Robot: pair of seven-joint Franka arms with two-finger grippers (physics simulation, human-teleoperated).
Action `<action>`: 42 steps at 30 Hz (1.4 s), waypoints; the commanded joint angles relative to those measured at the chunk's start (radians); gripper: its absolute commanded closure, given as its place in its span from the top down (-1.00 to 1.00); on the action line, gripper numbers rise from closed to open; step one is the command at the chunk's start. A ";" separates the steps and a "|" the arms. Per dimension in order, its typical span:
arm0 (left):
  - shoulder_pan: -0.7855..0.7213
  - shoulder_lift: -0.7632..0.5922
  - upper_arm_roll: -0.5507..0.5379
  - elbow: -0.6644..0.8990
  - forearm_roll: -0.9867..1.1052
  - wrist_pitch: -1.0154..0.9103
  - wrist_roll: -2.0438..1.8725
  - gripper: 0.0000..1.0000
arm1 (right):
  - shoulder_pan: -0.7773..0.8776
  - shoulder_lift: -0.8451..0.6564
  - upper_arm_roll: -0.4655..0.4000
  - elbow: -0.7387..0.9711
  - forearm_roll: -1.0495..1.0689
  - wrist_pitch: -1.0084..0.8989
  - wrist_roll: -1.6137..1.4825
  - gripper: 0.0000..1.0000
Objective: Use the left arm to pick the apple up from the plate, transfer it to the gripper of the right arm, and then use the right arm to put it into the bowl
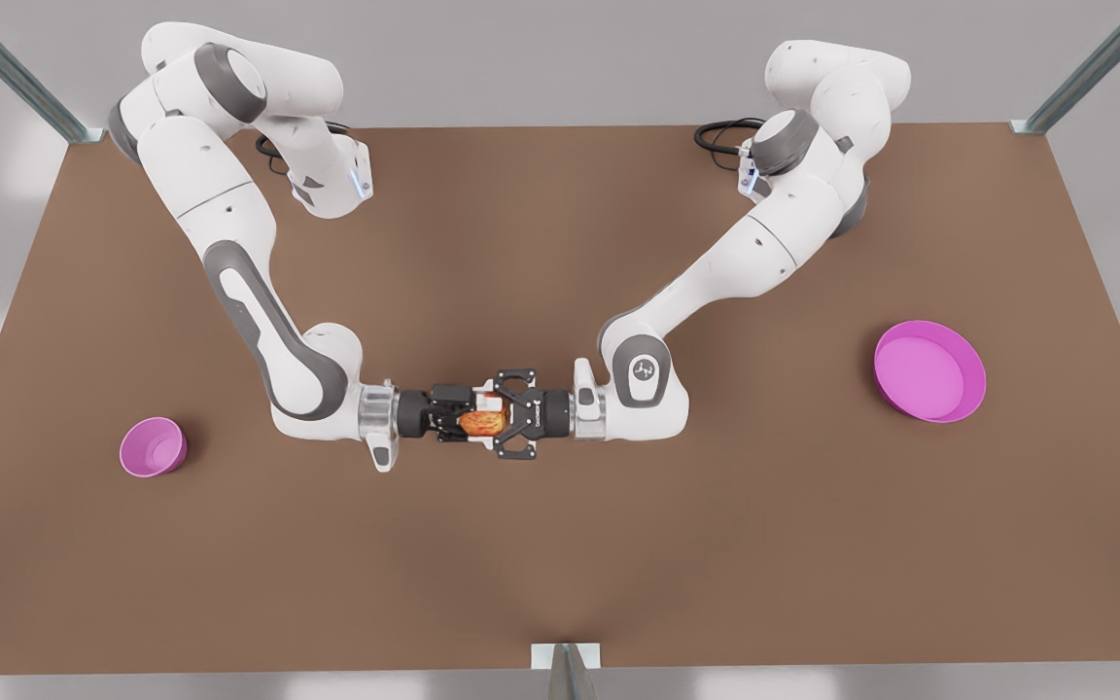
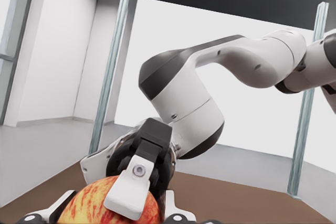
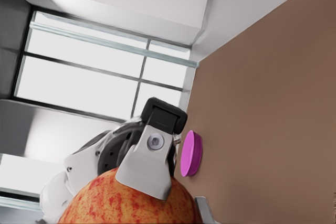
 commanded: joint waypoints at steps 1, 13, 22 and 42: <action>0.001 -0.002 -0.001 0.000 0.002 -0.005 0.037 0.99 | -0.001 -0.002 0.000 0.001 0.001 0.007 -0.120 0.57; 0.002 -0.003 0.000 0.003 0.002 -0.005 0.037 0.99 | -0.064 -0.006 -0.009 -0.013 -0.114 -0.010 -0.121 0.57; 0.347 -0.190 0.017 -0.173 0.702 -0.178 -0.823 0.99 | -0.252 -0.014 -0.015 -0.018 -0.474 -0.011 -0.101 0.56; 0.211 -0.996 0.669 -0.345 1.428 -0.865 -1.999 1.00 | -0.663 -0.017 -0.016 0.159 -1.221 -0.155 -0.098 0.50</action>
